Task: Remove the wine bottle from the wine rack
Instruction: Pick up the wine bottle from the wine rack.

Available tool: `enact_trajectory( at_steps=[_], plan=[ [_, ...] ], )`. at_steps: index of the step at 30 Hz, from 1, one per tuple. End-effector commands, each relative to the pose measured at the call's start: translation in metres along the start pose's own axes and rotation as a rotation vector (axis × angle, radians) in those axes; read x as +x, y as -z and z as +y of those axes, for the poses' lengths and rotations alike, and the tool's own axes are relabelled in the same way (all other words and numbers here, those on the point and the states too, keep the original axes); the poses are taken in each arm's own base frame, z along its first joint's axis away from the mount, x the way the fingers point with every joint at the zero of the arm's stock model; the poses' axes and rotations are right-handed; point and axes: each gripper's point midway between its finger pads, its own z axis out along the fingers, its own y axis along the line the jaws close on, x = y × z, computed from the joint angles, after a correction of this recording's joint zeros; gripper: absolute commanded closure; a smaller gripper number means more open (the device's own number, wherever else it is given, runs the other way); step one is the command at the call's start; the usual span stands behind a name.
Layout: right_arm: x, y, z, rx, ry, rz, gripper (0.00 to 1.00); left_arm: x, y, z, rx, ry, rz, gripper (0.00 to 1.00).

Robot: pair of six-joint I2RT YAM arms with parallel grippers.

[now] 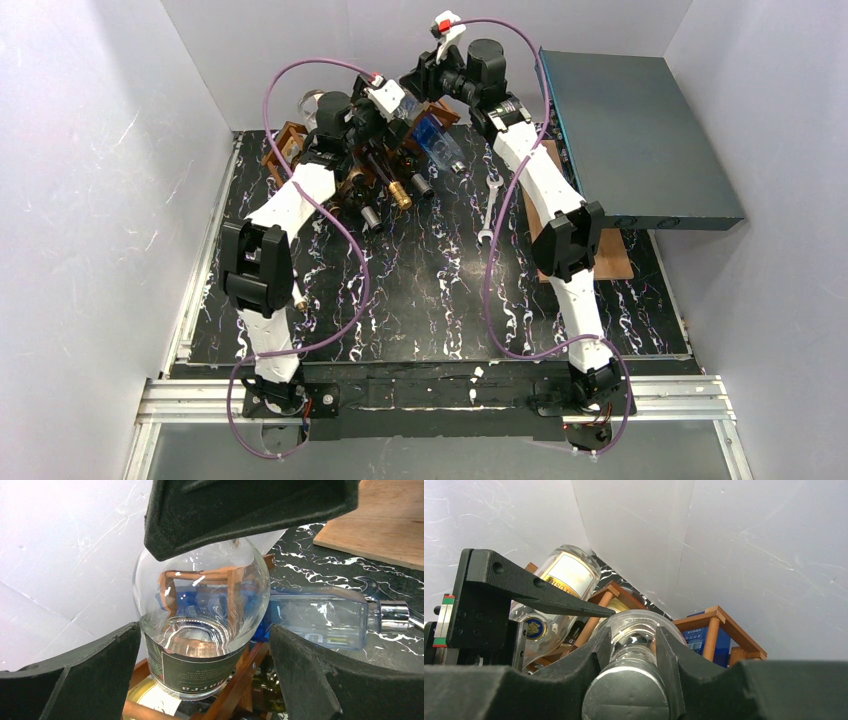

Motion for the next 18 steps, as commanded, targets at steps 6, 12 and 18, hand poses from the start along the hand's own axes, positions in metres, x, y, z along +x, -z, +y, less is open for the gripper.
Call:
enact_trajectory(
  at_steps=[6,12,18],
  plan=[
    [-0.072,0.011,0.036,-0.065,0.067,-0.14,0.99,-0.047,0.02,-0.019,0.059,0.041,-0.072,0.06],
    [-0.093,0.02,0.036,-0.04,0.097,-0.167,0.99,-0.061,0.021,-0.021,0.068,0.054,-0.101,0.06],
    [-0.107,0.028,0.04,-0.038,0.107,-0.183,0.99,-0.074,0.023,-0.025,0.076,0.064,-0.125,0.06]
  ],
)
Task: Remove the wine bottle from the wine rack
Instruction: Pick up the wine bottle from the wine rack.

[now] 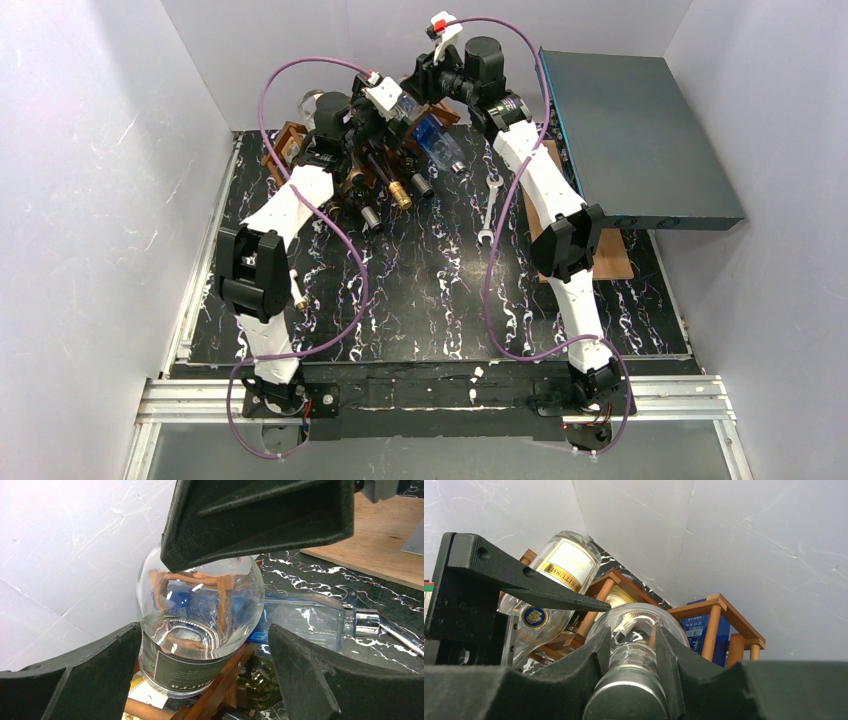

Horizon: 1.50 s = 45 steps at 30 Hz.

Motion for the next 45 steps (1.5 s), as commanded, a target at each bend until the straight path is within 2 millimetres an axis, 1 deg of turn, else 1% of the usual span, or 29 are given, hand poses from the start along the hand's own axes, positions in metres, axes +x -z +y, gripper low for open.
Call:
enact_trajectory(
  at_steps=[1,10,14,21,23,25,29,33,45],
  plan=[
    [-0.111,0.03,0.032,-0.043,0.096,-0.251,0.99,-0.064,0.013,-0.024,0.083,-0.002,-0.124,0.06],
    [-0.124,0.037,0.033,-0.027,0.091,-0.275,0.99,-0.068,0.011,-0.035,0.096,0.002,-0.129,0.06],
    [-0.133,0.039,0.034,-0.013,0.106,-0.301,0.99,-0.068,0.005,-0.034,0.072,-0.019,-0.123,0.06],
    [-0.129,0.031,0.035,-0.014,0.108,-0.309,0.99,-0.061,-0.009,-0.029,0.033,-0.032,-0.107,0.07],
    [-0.131,0.032,0.035,-0.012,0.11,-0.312,0.99,-0.062,-0.01,-0.028,0.023,-0.035,-0.111,0.08],
    [-0.137,0.035,0.037,-0.016,0.113,-0.324,0.99,-0.067,-0.011,-0.027,0.017,-0.041,-0.127,0.08],
    [-0.148,0.042,0.04,-0.015,0.123,-0.343,0.99,-0.077,-0.009,-0.027,0.015,-0.05,-0.151,0.07],
    [-0.147,0.043,0.041,-0.018,0.122,-0.336,0.99,-0.08,-0.005,-0.029,0.017,-0.053,-0.159,0.07],
    [-0.16,0.056,0.049,-0.032,0.127,-0.342,0.99,-0.087,0.009,-0.038,0.01,-0.045,-0.175,0.07]
  ],
)
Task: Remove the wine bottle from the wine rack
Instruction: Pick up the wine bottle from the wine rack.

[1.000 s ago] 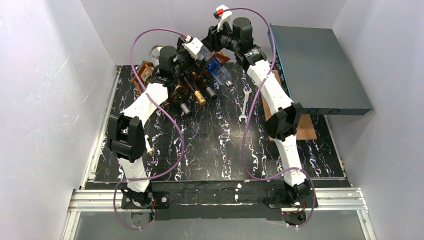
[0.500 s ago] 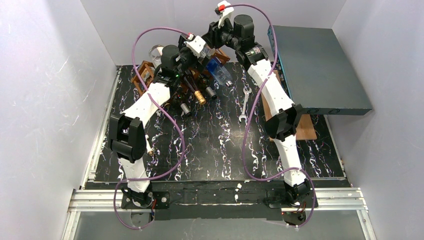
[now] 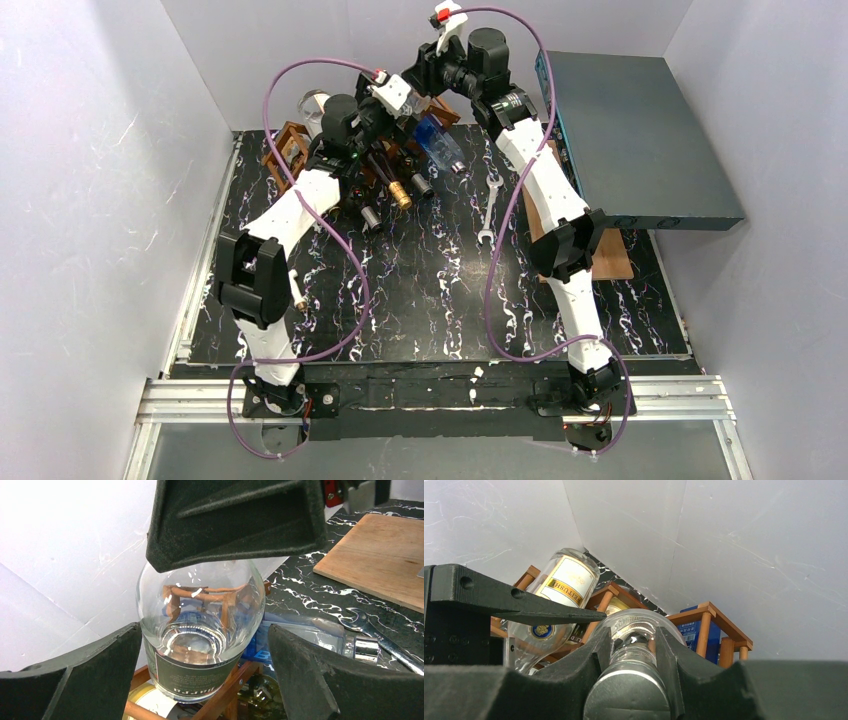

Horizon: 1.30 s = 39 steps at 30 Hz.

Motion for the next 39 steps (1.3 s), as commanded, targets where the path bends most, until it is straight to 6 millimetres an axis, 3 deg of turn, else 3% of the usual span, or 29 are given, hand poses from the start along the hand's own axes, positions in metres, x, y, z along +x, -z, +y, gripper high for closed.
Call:
enact_trajectory(
  at_steps=[1,26,39],
  plan=[
    [-0.132,0.044,0.045,-0.084,0.116,-0.316,0.99,-0.058,0.013,-0.033,0.094,-0.01,-0.135,0.07],
    [-0.156,0.064,0.055,-0.096,0.126,-0.345,0.99,-0.085,0.031,-0.041,0.087,0.002,-0.187,0.02],
    [-0.157,0.067,0.056,-0.096,0.128,-0.342,0.99,-0.08,0.054,-0.044,0.062,0.021,-0.164,0.02]
  ],
)
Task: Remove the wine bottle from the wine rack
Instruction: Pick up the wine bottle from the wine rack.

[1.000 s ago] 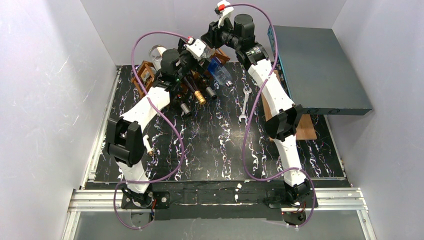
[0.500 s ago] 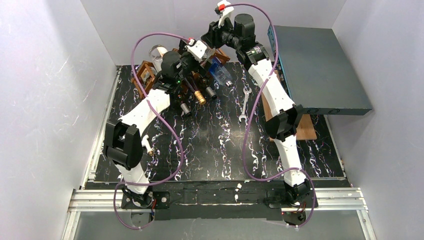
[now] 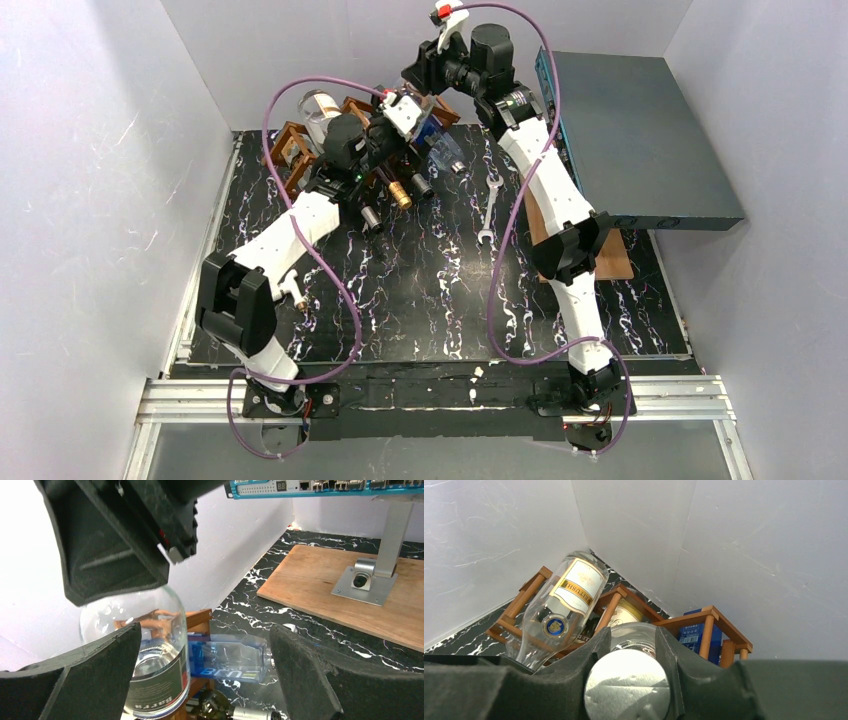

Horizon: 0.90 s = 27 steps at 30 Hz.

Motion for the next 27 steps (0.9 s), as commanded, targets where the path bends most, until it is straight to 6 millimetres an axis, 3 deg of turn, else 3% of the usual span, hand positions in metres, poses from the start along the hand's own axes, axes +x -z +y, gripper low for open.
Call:
enact_trajectory(
  at_steps=[1,13,21,27],
  plan=[
    [-0.143,0.055,0.043,-0.065,0.114,-0.335,0.99,-0.033,0.02,0.012,-0.052,-0.018,-0.058,0.02],
    [-0.137,0.059,0.049,-0.091,0.108,-0.297,0.99,-0.045,0.052,0.008,-0.079,0.016,-0.073,0.02],
    [-0.14,0.077,0.061,-0.133,0.115,-0.266,0.99,-0.063,0.096,-0.003,-0.098,0.129,-0.094,0.02],
    [-0.127,0.088,0.071,-0.17,0.098,-0.204,0.99,-0.076,0.132,-0.015,-0.098,0.229,-0.092,0.02]
  ],
)
